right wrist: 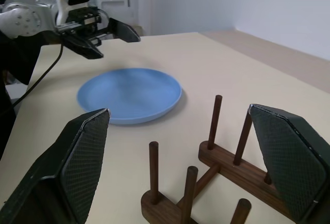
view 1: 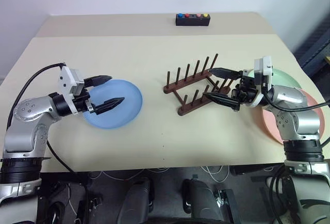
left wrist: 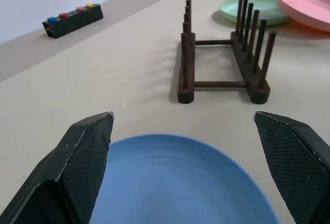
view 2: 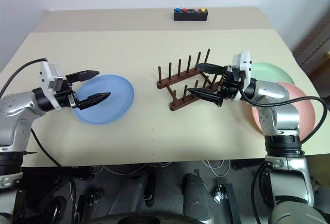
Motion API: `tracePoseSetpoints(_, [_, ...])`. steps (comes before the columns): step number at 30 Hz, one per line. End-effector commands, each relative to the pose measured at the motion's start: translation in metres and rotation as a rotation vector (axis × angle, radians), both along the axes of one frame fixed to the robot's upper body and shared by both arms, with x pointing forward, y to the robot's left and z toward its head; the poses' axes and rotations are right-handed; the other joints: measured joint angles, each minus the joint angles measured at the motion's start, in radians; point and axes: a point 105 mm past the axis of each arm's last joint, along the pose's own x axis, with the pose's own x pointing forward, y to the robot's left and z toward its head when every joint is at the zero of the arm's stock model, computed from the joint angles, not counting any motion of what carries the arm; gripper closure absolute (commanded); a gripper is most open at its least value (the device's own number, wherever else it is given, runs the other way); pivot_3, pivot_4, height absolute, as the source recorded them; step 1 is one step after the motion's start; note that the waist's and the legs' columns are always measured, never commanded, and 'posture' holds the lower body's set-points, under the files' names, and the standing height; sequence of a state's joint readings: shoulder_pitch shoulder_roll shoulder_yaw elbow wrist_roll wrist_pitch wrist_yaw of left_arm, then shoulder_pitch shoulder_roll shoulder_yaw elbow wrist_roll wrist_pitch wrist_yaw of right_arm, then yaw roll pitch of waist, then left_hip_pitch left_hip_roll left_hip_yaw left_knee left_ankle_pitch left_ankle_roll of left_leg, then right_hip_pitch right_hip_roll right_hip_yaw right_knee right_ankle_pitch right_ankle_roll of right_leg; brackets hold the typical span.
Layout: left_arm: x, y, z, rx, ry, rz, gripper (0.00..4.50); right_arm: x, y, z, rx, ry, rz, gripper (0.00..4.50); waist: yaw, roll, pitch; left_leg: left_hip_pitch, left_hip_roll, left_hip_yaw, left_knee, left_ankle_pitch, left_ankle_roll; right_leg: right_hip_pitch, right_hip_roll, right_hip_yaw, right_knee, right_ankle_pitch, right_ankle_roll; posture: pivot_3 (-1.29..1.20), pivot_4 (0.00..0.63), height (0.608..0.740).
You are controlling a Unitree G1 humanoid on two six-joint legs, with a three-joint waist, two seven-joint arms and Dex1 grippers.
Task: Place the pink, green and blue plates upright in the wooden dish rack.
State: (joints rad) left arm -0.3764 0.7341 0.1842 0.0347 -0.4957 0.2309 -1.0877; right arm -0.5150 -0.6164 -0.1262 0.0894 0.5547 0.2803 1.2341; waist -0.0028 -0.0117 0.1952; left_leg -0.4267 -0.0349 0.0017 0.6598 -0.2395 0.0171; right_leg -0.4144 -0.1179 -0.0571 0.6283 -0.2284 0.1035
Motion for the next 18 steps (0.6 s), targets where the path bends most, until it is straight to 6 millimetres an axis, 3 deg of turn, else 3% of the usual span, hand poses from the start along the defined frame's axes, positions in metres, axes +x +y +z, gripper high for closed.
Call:
tracePoseSetpoints(1, [0.0034, -0.0044, 0.0132, 0.009, -0.058, -0.024, 0.0, -0.0053, -0.0041, 0.0146, 0.0, -0.065, -0.015, 0.08, 0.0, 0.0, 0.0, 0.0, 0.0, 0.0, 0.0, 0.0, 0.0, 0.0, 0.0, 0.0, 0.0, 0.0, 0.0, 0.0, 0.15, 0.735])
tracePoseSetpoints(18, [-0.0045, 0.0006, 0.0151, 0.03, -0.046, -0.012, 0.0, -0.0057, 0.0009, 0.0086, 0.023, -0.063, -0.014, 0.08, -0.007, 0.0, 0.0, 0.0, 0.0, 0.0, 0.0, 0.0, 0.0, 0.0, 0.0, 0.0, 0.001, 0.0, 0.0, 0.0, 0.15, 0.735])
